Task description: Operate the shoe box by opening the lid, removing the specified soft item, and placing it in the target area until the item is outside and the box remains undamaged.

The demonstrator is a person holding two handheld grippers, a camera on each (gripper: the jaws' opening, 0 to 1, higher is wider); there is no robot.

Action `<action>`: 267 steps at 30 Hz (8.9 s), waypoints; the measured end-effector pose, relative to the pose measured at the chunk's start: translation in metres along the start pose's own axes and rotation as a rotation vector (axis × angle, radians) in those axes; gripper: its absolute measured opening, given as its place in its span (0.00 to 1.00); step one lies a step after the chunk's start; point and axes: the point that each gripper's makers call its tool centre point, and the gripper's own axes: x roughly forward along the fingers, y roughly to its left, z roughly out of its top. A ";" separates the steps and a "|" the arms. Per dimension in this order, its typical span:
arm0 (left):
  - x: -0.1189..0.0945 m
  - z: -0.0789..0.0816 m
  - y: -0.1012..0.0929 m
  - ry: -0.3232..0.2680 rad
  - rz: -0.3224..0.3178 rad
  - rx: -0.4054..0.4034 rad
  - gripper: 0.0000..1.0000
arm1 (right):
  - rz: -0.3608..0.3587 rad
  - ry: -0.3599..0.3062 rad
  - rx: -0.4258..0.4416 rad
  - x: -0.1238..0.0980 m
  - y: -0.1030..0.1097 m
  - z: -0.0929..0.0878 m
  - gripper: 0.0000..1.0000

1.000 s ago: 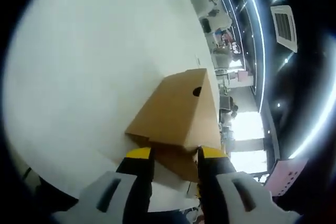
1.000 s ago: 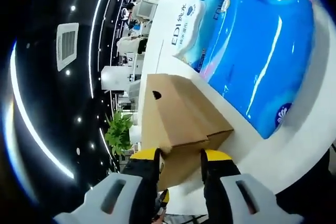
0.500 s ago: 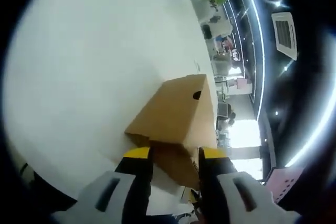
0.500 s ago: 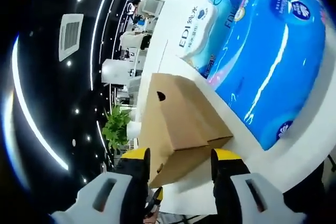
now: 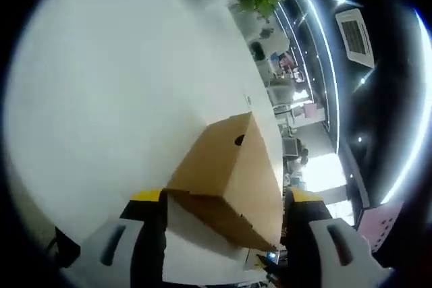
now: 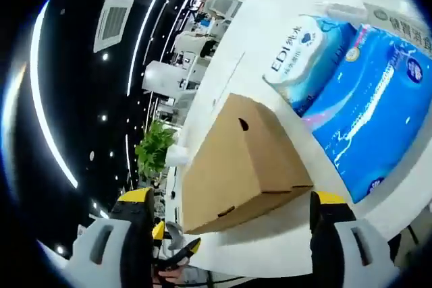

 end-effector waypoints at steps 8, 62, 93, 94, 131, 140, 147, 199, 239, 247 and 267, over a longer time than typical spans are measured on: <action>-0.002 0.007 -0.026 0.030 -0.067 0.297 0.71 | -0.064 0.017 -0.528 0.000 0.015 0.012 0.98; 0.015 -0.016 -0.014 0.242 0.027 1.184 0.72 | -0.204 0.179 -1.247 0.023 0.002 0.023 0.86; 0.036 -0.034 0.000 0.305 0.081 1.190 0.61 | -0.238 0.265 -1.243 0.046 -0.015 0.006 0.79; 0.037 -0.034 0.003 0.309 0.091 1.200 0.60 | -0.237 0.263 -1.243 0.046 -0.015 0.007 0.79; 0.028 -0.050 0.005 0.342 0.090 1.162 0.55 | -0.254 0.305 -1.250 0.031 -0.022 0.006 0.78; 0.023 -0.056 0.006 0.347 0.083 1.154 0.54 | -0.260 0.310 -1.255 0.026 -0.024 0.004 0.79; 0.023 -0.059 0.005 0.358 0.068 1.159 0.54 | -0.268 0.310 -1.249 0.020 -0.026 0.004 0.79; 0.010 -0.065 0.007 0.394 0.023 1.136 0.53 | -0.312 0.359 -1.298 0.012 -0.032 -0.006 0.78; -0.021 -0.048 -0.015 0.344 -0.042 1.118 0.58 | -0.268 0.375 -1.216 -0.017 -0.018 -0.011 0.74; -0.016 -0.053 -0.033 0.362 -0.103 1.139 0.65 | -0.223 0.415 -1.216 -0.022 -0.007 -0.004 0.69; 0.003 -0.022 -0.076 0.172 -0.151 1.114 0.96 | -0.149 0.227 -1.208 -0.007 0.026 0.029 0.88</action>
